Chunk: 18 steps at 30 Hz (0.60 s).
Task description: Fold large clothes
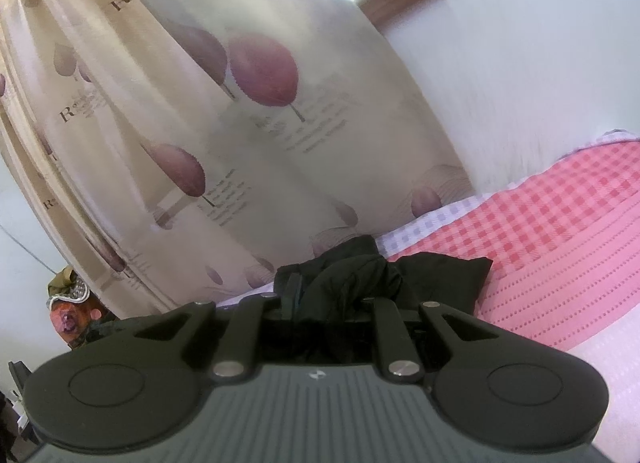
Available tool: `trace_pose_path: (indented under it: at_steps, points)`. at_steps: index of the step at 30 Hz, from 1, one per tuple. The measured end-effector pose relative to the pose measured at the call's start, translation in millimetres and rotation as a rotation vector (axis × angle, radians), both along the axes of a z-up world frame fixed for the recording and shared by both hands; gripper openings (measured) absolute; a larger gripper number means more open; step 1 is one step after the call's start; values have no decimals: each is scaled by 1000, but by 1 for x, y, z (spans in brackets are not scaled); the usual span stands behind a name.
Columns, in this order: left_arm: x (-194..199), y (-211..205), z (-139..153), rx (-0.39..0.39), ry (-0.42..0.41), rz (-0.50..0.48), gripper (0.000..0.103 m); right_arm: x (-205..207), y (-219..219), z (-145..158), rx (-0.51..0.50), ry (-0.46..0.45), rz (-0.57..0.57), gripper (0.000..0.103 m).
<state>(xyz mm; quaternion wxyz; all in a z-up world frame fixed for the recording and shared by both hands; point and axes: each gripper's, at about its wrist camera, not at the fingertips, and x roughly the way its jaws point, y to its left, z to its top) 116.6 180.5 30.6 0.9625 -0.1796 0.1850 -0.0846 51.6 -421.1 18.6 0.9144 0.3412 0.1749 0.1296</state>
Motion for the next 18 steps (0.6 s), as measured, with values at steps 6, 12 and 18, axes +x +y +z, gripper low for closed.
trace_pose_path:
  at_steps: [6,12,18]
  points:
    - [13,-3,-1,3,6,7,16,14,-3,-5,2,16,-8,16]
    - [26,-7,-4,13,12,11,16,23,-5,-10,0,29,-15,16]
    - [41,-12,-7,15,23,22,17,35,-8,-18,7,49,-25,16]
